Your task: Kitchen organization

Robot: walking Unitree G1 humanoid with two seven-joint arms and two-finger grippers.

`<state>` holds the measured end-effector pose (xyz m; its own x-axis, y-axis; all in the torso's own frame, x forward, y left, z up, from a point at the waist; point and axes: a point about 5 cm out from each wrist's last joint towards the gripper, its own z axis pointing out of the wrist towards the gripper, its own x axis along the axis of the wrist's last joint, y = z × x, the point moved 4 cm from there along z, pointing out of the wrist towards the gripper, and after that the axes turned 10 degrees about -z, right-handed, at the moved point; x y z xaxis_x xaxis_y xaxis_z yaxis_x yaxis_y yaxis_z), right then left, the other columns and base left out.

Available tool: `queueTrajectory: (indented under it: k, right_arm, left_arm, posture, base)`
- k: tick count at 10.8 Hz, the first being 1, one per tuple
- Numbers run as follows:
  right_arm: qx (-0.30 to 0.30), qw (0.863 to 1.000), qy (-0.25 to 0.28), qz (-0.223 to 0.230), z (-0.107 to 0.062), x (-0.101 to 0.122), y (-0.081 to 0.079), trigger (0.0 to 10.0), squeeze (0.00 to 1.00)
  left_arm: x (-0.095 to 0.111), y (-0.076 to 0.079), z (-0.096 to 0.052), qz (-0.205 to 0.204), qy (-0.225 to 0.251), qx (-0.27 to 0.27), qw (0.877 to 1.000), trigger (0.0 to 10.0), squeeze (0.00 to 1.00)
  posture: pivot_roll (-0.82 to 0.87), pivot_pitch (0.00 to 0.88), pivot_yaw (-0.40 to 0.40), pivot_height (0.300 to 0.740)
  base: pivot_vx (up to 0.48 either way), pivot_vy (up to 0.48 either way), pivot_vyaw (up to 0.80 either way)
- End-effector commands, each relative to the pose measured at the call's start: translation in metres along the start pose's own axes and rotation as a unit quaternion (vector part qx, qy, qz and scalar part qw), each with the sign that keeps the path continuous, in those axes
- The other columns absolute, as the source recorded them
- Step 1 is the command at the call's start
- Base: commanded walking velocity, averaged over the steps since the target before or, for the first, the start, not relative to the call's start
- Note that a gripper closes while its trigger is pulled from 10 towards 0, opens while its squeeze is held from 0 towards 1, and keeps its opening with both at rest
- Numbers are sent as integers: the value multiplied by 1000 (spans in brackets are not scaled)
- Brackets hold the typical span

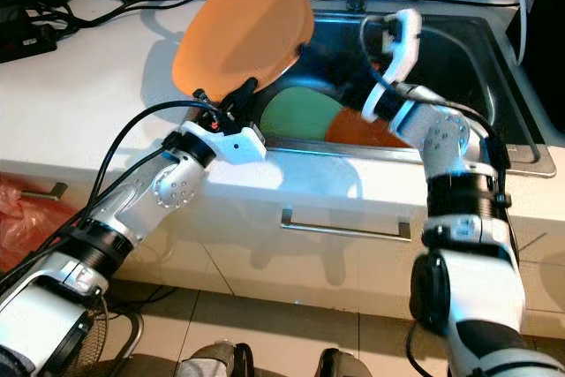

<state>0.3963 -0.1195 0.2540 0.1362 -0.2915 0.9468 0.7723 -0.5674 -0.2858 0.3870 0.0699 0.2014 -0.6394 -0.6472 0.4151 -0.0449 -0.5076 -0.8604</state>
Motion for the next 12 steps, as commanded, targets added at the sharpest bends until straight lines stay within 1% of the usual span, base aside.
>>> queueTrajectory:
  k: [1,4,6,8,9,10,12]
  right_arm:
    - [29,1000,-6,-8,0,2,-10,10000,0]
    - [16,1000,-19,-7,2,-5,-6,10000,0]
    - [-20,1000,-8,-4,7,-7,0,10000,0]
    - [-66,998,10,-5,9,-1,12,10000,0]
    - [-76,997,16,-10,9,2,14,10000,0]
    - [-94,995,26,-10,12,7,18,10000,0]
    - [-104,994,36,-11,16,15,21,10000,0]
  left_arm:
    - [9,-8,6,8,24,16,1000,0,0]
    - [20,-8,12,7,43,27,999,0,0]
    - [36,-9,17,-3,68,45,997,0,0]
    - [54,-15,14,-5,111,81,990,0,0]
    - [56,-13,13,-7,113,80,990,0,0]
    - [56,-5,10,-11,113,71,991,0,0]
    - [60,3,6,-15,119,61,991,0,0]
  posture:
    - [74,96,26,740]
    - [73,98,23,740]
    - [76,102,25,740]
    - [76,109,23,740]
    - [77,110,21,740]
    - [75,114,20,740]
    - [72,118,16,740]
  base:
    - [0,0,0]
    - [0,0,0]
    - [0,0,0]
    - [0,0,0]
    - [0,0,0]
    - [0,0,0]
    - [0,0,0]
